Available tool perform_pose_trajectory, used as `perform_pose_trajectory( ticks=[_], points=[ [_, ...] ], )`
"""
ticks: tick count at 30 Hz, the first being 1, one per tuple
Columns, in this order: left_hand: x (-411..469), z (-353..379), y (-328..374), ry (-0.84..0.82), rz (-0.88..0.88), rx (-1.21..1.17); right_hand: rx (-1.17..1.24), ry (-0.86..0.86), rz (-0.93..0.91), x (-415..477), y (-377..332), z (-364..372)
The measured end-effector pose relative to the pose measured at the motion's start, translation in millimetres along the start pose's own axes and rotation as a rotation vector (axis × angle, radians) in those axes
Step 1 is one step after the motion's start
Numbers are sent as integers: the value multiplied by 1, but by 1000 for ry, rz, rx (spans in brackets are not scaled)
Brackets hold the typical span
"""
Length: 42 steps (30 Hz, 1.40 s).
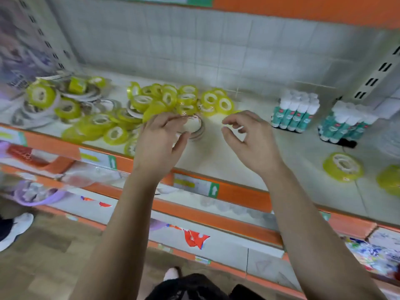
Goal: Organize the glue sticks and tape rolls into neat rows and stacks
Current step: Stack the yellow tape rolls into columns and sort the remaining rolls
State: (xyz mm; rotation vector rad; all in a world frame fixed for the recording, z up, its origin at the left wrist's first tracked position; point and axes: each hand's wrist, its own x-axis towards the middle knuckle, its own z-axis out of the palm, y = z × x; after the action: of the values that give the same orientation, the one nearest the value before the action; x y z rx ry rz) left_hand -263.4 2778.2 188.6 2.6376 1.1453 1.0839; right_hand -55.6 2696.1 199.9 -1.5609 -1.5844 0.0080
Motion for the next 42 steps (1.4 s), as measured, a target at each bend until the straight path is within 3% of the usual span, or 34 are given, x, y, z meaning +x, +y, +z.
perform_pose_trajectory(
  ticks=[10, 16, 21, 32, 42],
  points=[
    [-16, -37, -94, 11, -15, -60, -32, -193, -38, 24, -53, 103],
    [-18, -43, -117, 8, 18, -93, -143, -235, 14, 29, -61, 129],
    [-20, -43, -125, 10, 37, -113, -73, -260, 49, 30, -60, 130],
    [-3, -24, -99, -65, 162, -192, -82, -47, 93, 18, -54, 96],
    [6, -8, -91, -117, 216, -69, -182, 58, 152, -3, -32, 66]
  ],
)
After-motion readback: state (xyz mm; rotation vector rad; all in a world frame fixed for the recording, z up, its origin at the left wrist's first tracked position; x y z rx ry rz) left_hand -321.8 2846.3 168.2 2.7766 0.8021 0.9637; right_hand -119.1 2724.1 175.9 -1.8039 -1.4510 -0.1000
